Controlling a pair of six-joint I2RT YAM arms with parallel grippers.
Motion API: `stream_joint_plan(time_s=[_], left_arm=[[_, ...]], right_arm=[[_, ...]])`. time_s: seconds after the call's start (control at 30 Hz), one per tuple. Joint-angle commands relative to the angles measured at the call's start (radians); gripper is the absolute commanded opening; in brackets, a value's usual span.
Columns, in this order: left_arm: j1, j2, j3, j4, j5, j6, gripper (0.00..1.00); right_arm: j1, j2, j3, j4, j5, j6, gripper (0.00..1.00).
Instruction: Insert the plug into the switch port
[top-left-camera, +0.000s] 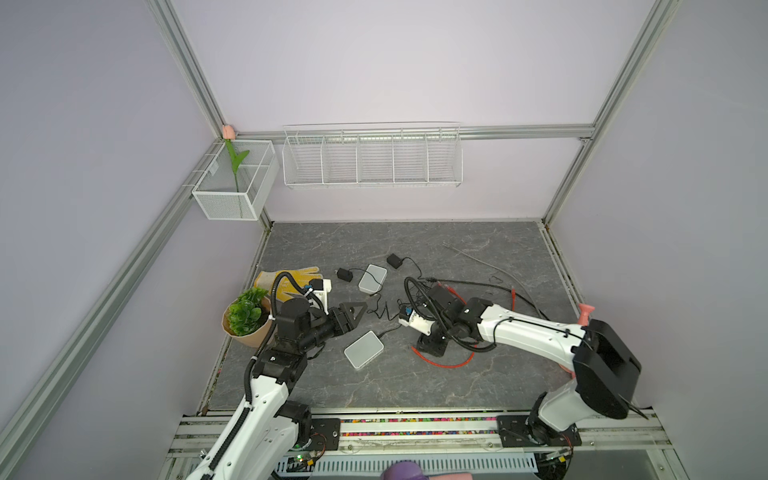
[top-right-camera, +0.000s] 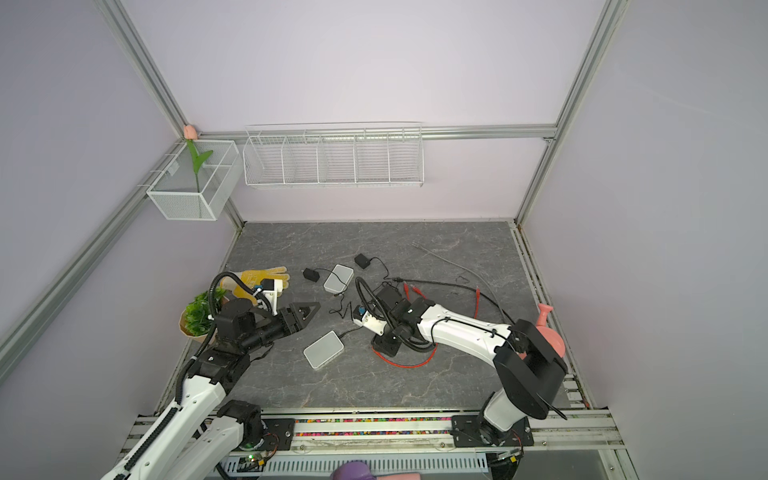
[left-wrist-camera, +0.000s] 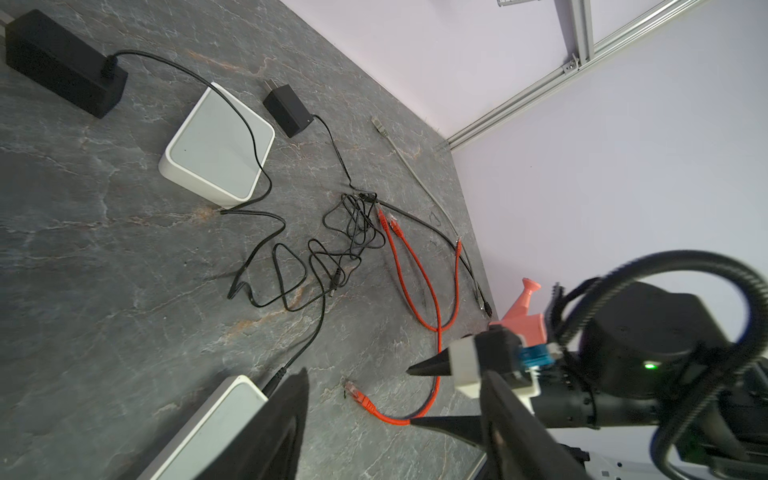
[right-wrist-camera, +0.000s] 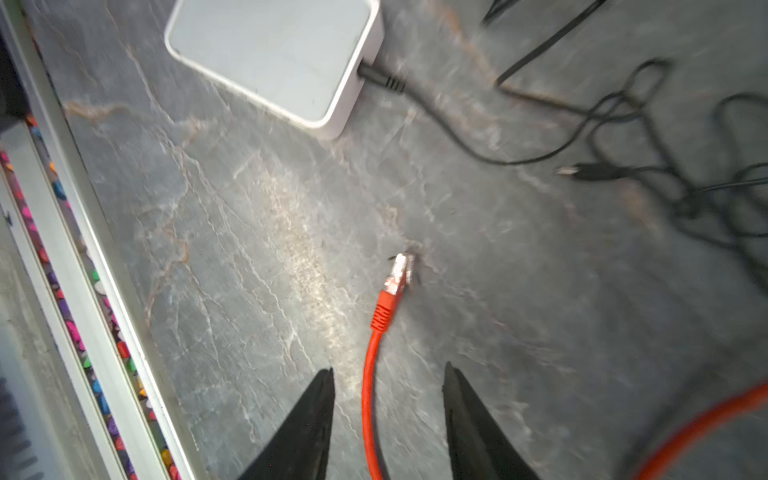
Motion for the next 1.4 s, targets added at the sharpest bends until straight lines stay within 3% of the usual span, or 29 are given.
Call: stream_joint_plan(time_s=[0.0,0.23,0.4,0.5,0.63,0.73,0.87,0.93,1.1,1.37], left_arm=[[0.005,-0.048,-0.019,-0.037,0.002,0.009,0.67],[0.005,-0.13,-0.055,-0.098,-0.016,0.001,0.67],[0.005,-0.152,-0.074,-0.104,-0.015,-0.013,0.67],[0.005,-0.148,-0.084,-0.1,-0.012,-0.014,0.67],[0.005,-0.134,-0.081,-0.107,0.001,-0.002,0.66],[-0.003,-0.094,-0.094,-0.019,0.08,-0.049,0.67],[-0.104,-0.013,-0.08,0.088,0.086,-0.104,0.73],[-0.158,0.016,-0.067,0.156,0.077,-0.144,0.77],[-0.245,0.11,-0.046,0.282,0.054,-0.174,0.78],[-0.306,0.22,-0.022,0.405,0.042,-0.194,0.71]], right_arm=[[0.036,0.063,-0.009,0.051,0.005,0.058,0.46],[0.071,0.203,0.006,0.098,0.113,0.102,0.41],[0.105,0.251,0.027,0.076,0.2,0.105,0.16],[0.133,0.251,0.029,0.072,0.255,0.098,0.07],[0.17,0.177,0.02,0.084,0.381,0.068,0.07],[0.198,0.052,-0.01,0.133,0.505,0.02,0.06],[0.231,-0.103,-0.052,0.22,0.584,-0.035,0.06],[0.241,-0.162,-0.076,0.265,0.589,-0.049,0.06],[0.246,-0.243,-0.107,0.326,0.535,-0.06,0.07],[0.248,-0.316,-0.111,0.343,0.476,-0.061,0.07]])
